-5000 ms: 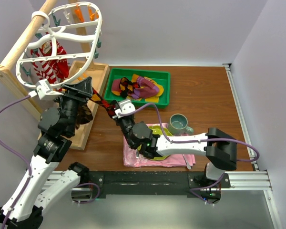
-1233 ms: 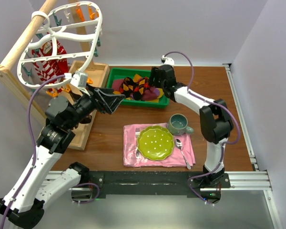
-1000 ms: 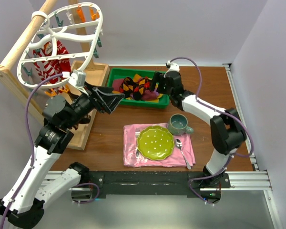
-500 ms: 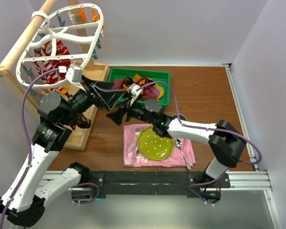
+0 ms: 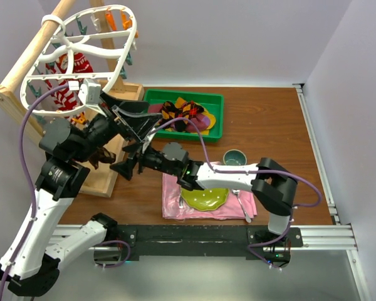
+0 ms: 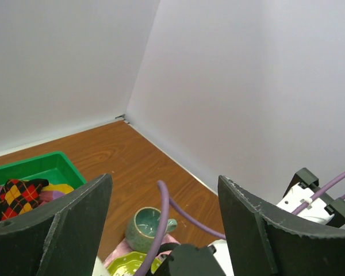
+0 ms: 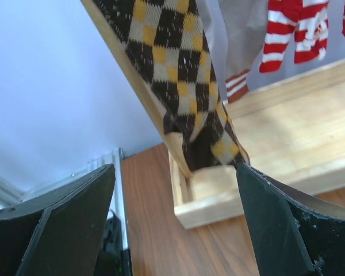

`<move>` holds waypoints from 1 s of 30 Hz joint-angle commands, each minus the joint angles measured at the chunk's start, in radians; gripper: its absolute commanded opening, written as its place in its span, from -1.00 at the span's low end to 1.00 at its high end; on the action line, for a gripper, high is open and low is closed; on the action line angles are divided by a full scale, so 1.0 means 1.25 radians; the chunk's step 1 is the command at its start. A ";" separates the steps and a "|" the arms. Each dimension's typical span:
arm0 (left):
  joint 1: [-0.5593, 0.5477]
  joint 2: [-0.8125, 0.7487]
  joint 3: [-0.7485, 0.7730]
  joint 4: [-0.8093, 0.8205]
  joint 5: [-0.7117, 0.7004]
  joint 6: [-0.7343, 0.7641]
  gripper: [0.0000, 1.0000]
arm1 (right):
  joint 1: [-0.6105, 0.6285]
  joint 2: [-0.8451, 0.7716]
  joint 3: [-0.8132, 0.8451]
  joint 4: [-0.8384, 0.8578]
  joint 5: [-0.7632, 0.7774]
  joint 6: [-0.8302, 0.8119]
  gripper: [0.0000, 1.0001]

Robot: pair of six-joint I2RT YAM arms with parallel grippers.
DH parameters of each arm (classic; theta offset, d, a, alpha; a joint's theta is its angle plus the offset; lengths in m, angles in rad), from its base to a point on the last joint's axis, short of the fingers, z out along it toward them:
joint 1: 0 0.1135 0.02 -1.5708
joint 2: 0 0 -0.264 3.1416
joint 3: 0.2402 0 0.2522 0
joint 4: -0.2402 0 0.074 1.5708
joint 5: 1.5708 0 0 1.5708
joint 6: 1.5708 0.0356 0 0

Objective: Remove the socks clipped to the hanger
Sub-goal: Remove the sock from the hanger.

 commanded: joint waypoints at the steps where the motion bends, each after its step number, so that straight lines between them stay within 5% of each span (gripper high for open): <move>1: -0.002 -0.011 0.040 -0.004 0.025 -0.007 0.58 | 0.010 0.046 0.107 0.000 0.060 -0.029 0.84; 10: -0.002 -0.033 0.049 -0.024 0.021 -0.002 0.58 | 0.015 0.147 0.240 -0.068 0.119 -0.035 0.76; 13: -0.002 -0.043 0.045 -0.032 0.020 0.001 0.59 | 0.015 0.158 0.255 -0.070 0.140 -0.035 0.40; 14: -0.002 -0.046 0.041 -0.033 0.019 0.002 0.59 | 0.015 0.153 0.255 -0.070 0.154 -0.037 0.23; 15: -0.002 -0.051 0.039 -0.033 0.017 0.002 0.59 | 0.015 0.150 0.254 -0.070 0.157 -0.039 -0.17; 18: -0.002 -0.065 0.029 -0.038 0.017 0.002 0.59 | 0.012 0.123 0.243 -0.075 0.177 -0.055 -0.74; 20: -0.002 -0.076 0.019 -0.040 0.014 0.002 0.59 | 0.009 0.104 0.227 -0.080 0.183 -0.073 -0.94; 30: -0.002 -0.130 -0.033 -0.050 -0.001 -0.001 0.59 | -0.075 -0.028 0.138 -0.120 0.168 -0.098 -1.00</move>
